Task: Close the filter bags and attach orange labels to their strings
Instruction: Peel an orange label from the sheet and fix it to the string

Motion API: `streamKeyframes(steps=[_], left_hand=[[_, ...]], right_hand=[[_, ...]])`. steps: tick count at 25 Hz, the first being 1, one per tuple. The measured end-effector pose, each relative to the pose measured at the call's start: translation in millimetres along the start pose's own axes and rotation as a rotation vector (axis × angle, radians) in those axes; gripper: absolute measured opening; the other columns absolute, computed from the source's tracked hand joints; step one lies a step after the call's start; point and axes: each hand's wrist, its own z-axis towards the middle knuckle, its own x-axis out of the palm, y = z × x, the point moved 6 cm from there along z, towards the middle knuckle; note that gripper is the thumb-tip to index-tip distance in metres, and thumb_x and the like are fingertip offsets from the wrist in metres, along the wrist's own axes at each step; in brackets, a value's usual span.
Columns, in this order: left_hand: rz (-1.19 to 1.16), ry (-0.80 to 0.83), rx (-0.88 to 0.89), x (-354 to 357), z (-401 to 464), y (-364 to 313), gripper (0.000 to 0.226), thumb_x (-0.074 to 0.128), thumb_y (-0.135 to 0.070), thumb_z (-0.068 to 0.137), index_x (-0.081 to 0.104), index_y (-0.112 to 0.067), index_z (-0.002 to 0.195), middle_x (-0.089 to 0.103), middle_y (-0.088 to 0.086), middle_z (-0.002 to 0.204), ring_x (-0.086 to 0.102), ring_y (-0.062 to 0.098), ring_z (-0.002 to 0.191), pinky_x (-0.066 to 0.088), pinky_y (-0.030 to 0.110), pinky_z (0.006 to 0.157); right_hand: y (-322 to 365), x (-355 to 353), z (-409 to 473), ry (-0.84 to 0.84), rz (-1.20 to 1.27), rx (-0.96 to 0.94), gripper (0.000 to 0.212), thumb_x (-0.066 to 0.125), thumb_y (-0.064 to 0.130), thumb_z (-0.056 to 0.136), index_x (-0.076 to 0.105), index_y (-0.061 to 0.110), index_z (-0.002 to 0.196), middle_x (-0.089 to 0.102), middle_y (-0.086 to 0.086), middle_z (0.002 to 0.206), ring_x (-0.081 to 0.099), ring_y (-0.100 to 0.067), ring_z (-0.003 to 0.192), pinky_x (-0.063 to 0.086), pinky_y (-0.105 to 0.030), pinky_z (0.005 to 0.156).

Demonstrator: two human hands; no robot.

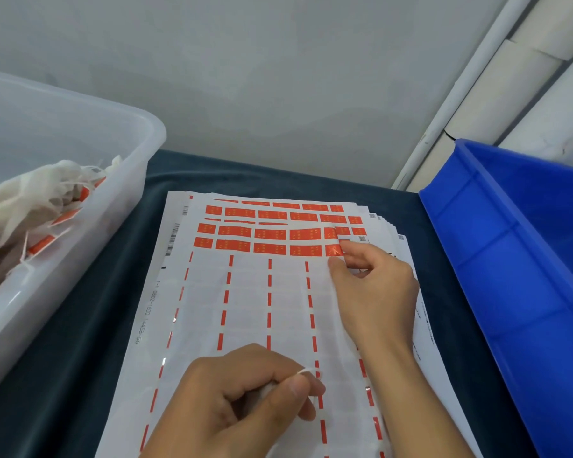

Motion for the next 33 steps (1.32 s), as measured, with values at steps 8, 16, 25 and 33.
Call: streamKeyframes(steps=[8, 16, 25, 33], left_hand=[[-0.024, 0.016, -0.012, -0.2, 1.2, -2.4, 0.029, 0.053, -0.081, 0.080, 0.073, -0.063, 0.092, 0.075, -0.027, 0.094, 0.067, -0.005, 0.100, 0.050, 0.010, 0.076], [-0.059, 0.020, -0.036, -0.4, 0.2, -3.5, 0.024, 0.056, -0.066, 0.076, 0.075, -0.058, 0.088, 0.075, -0.026, 0.092, 0.068, -0.003, 0.098, 0.047, 0.008, 0.076], [-0.056, 0.018, -0.046, -0.8, 0.8, -6.8, 0.023, 0.054, -0.076, 0.081, 0.073, -0.063, 0.089, 0.074, -0.030, 0.093, 0.065, -0.006, 0.098, 0.046, 0.007, 0.072], [-0.083, 0.010, -0.054, -1.7, -1.2, -7.6, 0.023, 0.055, -0.075, 0.087, 0.073, -0.061, 0.088, 0.074, -0.028, 0.094, 0.066, -0.005, 0.098, 0.044, 0.008, 0.073]], right_hand=[[4.3, 0.6, -1.1, 0.001, 0.044, 0.002, 0.016, 0.079, 0.042, 0.088, 0.066, 0.044, 0.096, 0.055, 0.040, 0.080, 0.061, 0.012, 0.067, 0.040, -0.007, 0.060], [-0.1, -0.6, 9.3, -0.012, 0.018, 0.048, 0.016, 0.081, 0.038, 0.088, 0.077, 0.036, 0.103, 0.060, 0.035, 0.080, 0.064, 0.012, 0.067, 0.037, -0.003, 0.058], [4.9, -0.2, 11.0, -0.072, -0.070, 0.010, 0.014, 0.080, 0.032, 0.089, 0.080, 0.032, 0.104, 0.071, 0.022, 0.092, 0.059, 0.008, 0.067, 0.036, -0.005, 0.060], [9.6, 1.5, 5.6, -0.107, -0.024, -0.001, 0.011, 0.082, 0.034, 0.087, 0.077, 0.039, 0.095, 0.063, 0.028, 0.080, 0.062, 0.008, 0.067, 0.037, -0.007, 0.058]])
